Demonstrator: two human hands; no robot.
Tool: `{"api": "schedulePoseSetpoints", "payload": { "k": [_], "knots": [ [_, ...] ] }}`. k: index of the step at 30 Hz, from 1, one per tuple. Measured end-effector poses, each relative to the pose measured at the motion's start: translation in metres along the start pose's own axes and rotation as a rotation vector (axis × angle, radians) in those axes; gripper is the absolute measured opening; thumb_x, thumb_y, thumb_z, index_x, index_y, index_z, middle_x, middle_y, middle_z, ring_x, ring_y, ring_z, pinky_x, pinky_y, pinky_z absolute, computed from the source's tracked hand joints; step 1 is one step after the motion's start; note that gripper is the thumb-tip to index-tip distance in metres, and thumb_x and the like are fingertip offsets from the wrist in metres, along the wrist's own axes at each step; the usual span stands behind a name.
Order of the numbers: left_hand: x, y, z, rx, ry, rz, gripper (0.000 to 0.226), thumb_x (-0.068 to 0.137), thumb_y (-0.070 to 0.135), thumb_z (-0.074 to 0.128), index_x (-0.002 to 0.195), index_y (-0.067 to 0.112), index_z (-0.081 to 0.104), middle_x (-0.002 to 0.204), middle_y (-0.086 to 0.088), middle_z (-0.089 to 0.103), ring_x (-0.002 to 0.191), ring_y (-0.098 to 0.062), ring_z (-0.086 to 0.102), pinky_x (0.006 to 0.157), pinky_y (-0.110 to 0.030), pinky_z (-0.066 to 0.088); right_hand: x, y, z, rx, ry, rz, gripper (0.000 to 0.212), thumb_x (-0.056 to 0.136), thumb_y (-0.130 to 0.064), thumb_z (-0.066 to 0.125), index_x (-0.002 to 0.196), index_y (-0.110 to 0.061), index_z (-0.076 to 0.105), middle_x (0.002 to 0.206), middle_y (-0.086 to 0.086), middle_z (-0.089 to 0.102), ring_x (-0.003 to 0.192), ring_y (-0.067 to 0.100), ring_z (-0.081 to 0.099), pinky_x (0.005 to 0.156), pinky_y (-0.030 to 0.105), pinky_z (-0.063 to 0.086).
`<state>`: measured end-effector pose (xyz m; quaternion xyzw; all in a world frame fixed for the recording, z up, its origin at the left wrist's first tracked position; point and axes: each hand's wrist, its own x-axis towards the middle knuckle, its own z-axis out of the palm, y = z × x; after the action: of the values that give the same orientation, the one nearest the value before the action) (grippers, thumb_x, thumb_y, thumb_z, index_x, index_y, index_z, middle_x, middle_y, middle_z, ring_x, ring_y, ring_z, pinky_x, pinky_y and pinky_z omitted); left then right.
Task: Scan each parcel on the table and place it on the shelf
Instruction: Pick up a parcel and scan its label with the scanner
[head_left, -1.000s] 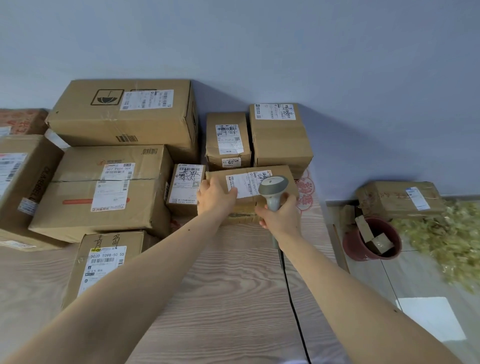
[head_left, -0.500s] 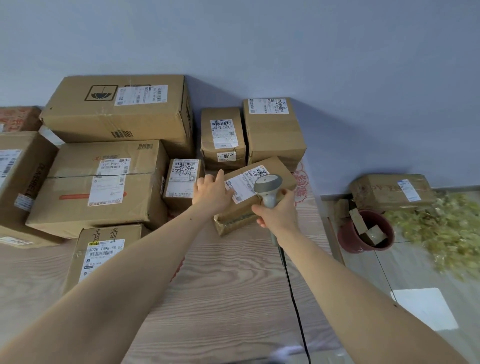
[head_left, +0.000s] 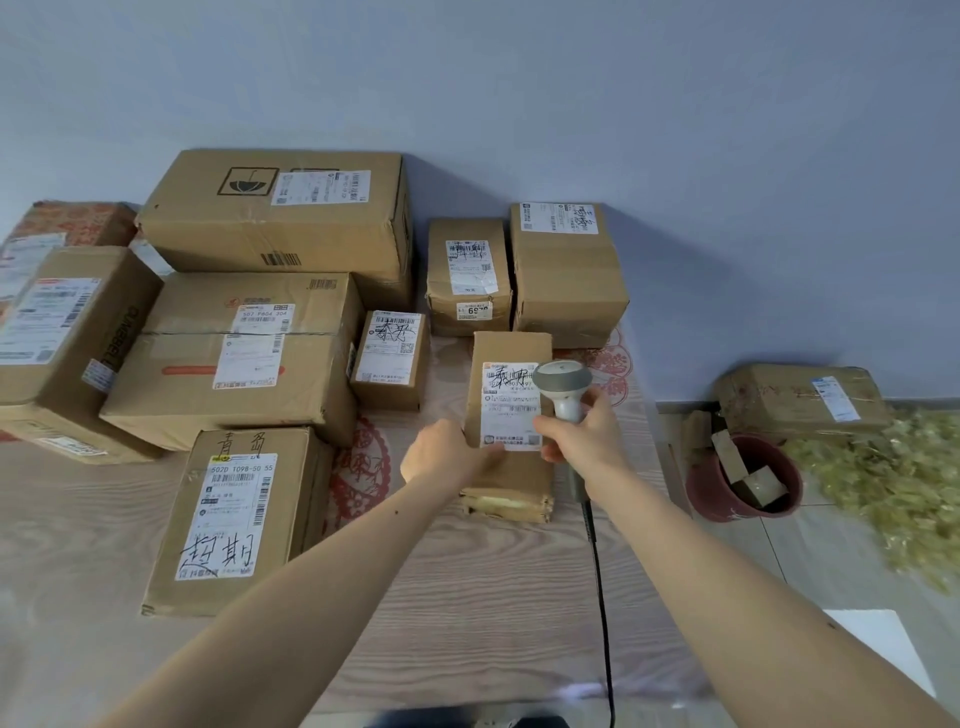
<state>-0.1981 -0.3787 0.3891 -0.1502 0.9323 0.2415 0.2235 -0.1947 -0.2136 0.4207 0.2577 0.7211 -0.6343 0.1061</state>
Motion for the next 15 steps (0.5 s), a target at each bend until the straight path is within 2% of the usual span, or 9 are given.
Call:
{"api": "schedulePoseSetpoints", "payload": {
  "k": [3,5,7,11,15],
  "knots": [
    [-0.010,0.005,0.012,-0.105,0.023,-0.017,0.053,0.076,0.060,0.071,0.102,0.015,0.060,0.100,-0.003,0.067,0.096,-0.025,0.065,0.068,-0.032,0.048,-0.005,0.003,-0.009,-0.064,0.015,-0.006,0.036,0.082,-0.006,0.075,0.113,-0.007,0.057,0.092,0.007,0.070,0.054,0.013,0.062,0.052,0.023,0.056],
    [-0.011,0.010,0.014,-0.171,0.040,-0.028,0.050,0.076,0.059,0.073,0.096,0.016,0.060,0.098,-0.001,0.066,0.095,-0.024,0.065,0.068,-0.031,0.047,-0.009,0.005,-0.015,-0.119,0.017,-0.009,0.026,0.082,-0.012,0.076,0.104,-0.009,0.063,0.092,0.006,0.072,0.054,0.013,0.063,0.049,0.018,0.050],
    [-0.012,0.015,0.015,-0.227,0.049,-0.032,0.048,0.076,0.058,0.074,0.095,0.016,0.058,0.097,-0.001,0.064,0.097,-0.024,0.064,0.068,-0.030,0.046,-0.013,0.006,-0.021,-0.143,0.017,-0.013,0.021,0.081,-0.017,0.077,0.097,-0.014,0.064,0.083,0.002,0.071,0.052,0.012,0.062,0.048,0.018,0.048],
    [-0.011,0.015,0.023,-0.280,0.052,-0.010,0.059,0.077,0.063,0.069,0.109,0.014,0.059,0.106,-0.002,0.065,0.101,-0.024,0.063,0.073,-0.033,0.050,-0.024,0.008,-0.024,-0.119,-0.009,0.006,0.016,0.079,-0.015,0.077,0.088,-0.007,0.067,0.064,0.005,0.063,0.046,0.015,0.057,0.050,0.026,0.047],
    [-0.008,0.008,0.030,-0.334,0.068,-0.016,0.061,0.091,0.065,0.048,0.125,0.016,0.053,0.122,-0.004,0.063,0.113,-0.026,0.058,0.084,-0.038,0.050,-0.037,0.013,-0.017,-0.062,-0.047,0.025,0.016,0.077,-0.009,0.076,0.087,0.000,0.068,0.061,0.007,0.062,0.047,0.017,0.053,0.048,0.029,0.045]
  ]
}}
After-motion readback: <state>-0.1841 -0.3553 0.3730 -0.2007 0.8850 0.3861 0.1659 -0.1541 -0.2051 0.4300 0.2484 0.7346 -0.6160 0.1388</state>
